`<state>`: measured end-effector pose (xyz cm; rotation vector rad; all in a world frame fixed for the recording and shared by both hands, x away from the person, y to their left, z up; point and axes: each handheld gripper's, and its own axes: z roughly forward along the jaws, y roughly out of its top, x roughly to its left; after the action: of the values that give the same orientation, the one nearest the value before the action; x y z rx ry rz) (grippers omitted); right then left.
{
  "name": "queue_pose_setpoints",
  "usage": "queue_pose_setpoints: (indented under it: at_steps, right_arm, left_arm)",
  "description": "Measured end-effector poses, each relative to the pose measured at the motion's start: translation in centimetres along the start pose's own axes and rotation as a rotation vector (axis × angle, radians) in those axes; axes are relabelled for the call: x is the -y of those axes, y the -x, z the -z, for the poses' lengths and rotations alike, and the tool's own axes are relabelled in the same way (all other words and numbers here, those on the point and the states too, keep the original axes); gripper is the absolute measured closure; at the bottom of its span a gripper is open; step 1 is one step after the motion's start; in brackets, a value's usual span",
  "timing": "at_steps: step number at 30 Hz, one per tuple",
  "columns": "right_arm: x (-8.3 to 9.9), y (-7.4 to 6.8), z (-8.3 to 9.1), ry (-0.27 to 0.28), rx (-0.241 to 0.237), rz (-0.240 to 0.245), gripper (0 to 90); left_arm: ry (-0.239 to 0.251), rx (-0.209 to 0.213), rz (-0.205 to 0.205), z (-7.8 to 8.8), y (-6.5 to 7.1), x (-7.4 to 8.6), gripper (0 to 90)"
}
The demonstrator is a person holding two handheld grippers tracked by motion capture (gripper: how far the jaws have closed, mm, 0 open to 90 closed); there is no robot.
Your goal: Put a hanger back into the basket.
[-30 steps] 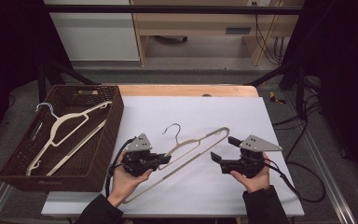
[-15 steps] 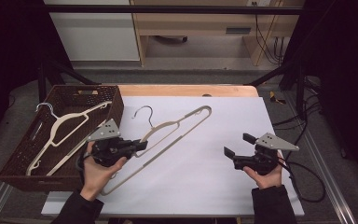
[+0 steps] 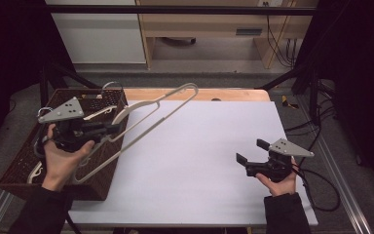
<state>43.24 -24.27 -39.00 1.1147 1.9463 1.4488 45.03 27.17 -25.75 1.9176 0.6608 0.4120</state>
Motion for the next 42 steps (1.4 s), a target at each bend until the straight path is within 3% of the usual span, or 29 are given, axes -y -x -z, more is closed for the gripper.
queue_pose_setpoints:
  at_steps: [9,15,23,29,36,42]
  right_arm:
    - [0.0,0.1,-0.1,-0.001,0.002,0.000,6.7]
    - [0.0,0.1,-0.1,-0.003,-0.001,0.002,6.7]
    - [0.1,0.1,-0.2,-0.007,0.001,0.006,6.6]
    - [0.1,0.1,-0.2,-0.010,0.004,0.004,6.6]
    - [0.1,0.2,-0.2,-0.007,0.005,0.000,6.5]
    - [0.2,0.1,-0.3,-0.013,0.004,0.003,6.6]
  left_arm:
    - [0.013,-0.072,0.032,3.3,-4.8,0.7,85.8]
    - [-0.014,-0.127,0.068,4.6,-7.8,2.6,85.8]
    - [-0.034,-0.159,0.112,6.2,-10.9,5.2,85.8]
    - [-0.052,-0.193,0.153,7.4,-12.8,7.1,85.8]
    - [-0.093,-0.229,0.177,8.4,-13.8,8.7,85.9]
    - [-0.125,-0.225,0.184,8.4,-14.5,9.8,85.8]
